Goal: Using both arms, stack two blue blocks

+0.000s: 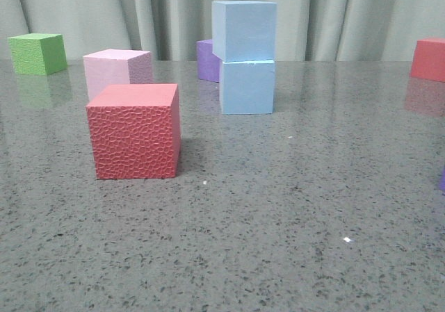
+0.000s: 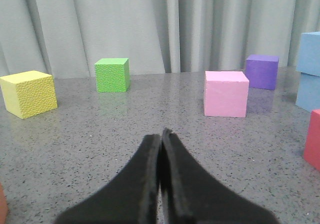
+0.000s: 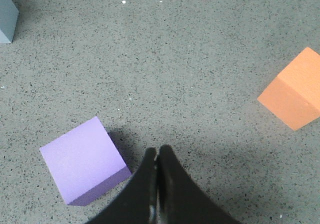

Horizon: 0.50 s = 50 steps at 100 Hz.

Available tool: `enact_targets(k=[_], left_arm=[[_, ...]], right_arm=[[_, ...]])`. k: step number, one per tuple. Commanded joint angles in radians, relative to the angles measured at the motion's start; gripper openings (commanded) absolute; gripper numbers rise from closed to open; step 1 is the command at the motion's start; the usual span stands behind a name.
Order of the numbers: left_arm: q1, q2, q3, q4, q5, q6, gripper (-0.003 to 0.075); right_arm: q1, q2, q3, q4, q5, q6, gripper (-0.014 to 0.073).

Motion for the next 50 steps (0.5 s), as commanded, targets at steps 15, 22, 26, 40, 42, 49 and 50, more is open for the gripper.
enact_targets(k=[15, 22, 26, 40, 42, 49, 50], left_arm=[[-0.002, -0.032, 0.042, -0.002, -0.084, -0.008, -0.0019], [-0.002, -0.032, 0.042, -0.002, -0.084, -0.008, -0.0019], [-0.002, -0.032, 0.042, -0.002, -0.084, -0.008, -0.0019], [-0.002, -0.032, 0.042, -0.002, -0.084, -0.008, -0.0019], [-0.002, -0.032, 0.042, -0.002, -0.084, -0.008, -0.0019], [-0.002, -0.032, 0.042, -0.002, -0.084, -0.008, -0.0019], [-0.002, -0.032, 0.042, -0.002, -0.084, -0.008, -0.0019]], right_arm=[[-0.008, -0.007, -0.018, -0.018, -0.064, -0.006, -0.0122], [-0.008, -0.024, -0.004, -0.035, -0.106, -0.006, -0.0122], [-0.008, -0.041, 0.009, -0.038, -0.15, -0.006, -0.0122], [-0.008, -0.129, 0.104, -0.038, -0.35, -0.006, -0.0122], [-0.008, -0.144, 0.122, -0.038, -0.378, -0.006, -0.0122], [-0.008, -0.195, 0.188, -0.039, -0.468, -0.006, -0.0122], [-0.008, -0.2, 0.201, -0.041, -0.476, -0.006, -0.0122]])
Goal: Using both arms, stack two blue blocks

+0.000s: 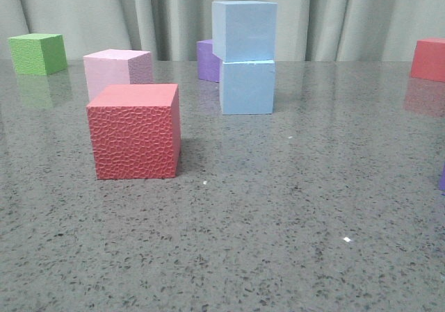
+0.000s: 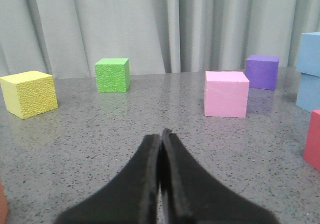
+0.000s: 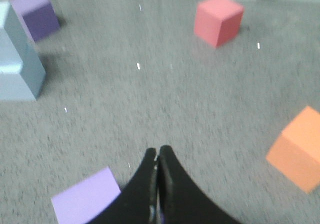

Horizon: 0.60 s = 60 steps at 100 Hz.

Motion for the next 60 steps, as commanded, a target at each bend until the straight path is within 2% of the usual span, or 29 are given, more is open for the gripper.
enact_targets(k=[1, 36, 48, 60], left_arm=[[-0.002, -0.032, 0.042, -0.002, -0.084, -0.008, -0.0019], [-0.002, -0.032, 0.042, -0.002, -0.084, -0.008, -0.0019], [-0.002, -0.032, 0.042, -0.002, -0.084, -0.008, -0.0019], [-0.002, -0.032, 0.042, -0.002, -0.084, -0.008, -0.0019]], right_arm=[[-0.008, -0.061, 0.054, -0.025, -0.204, -0.006, -0.0122], [-0.014, -0.322, 0.43, -0.012, -0.539, -0.006, -0.0122], [-0.041, -0.417, 0.529, 0.04, -0.605, -0.015, -0.0122], [-0.073, -0.486, 0.597, 0.137, -0.632, -0.093, -0.0122]])
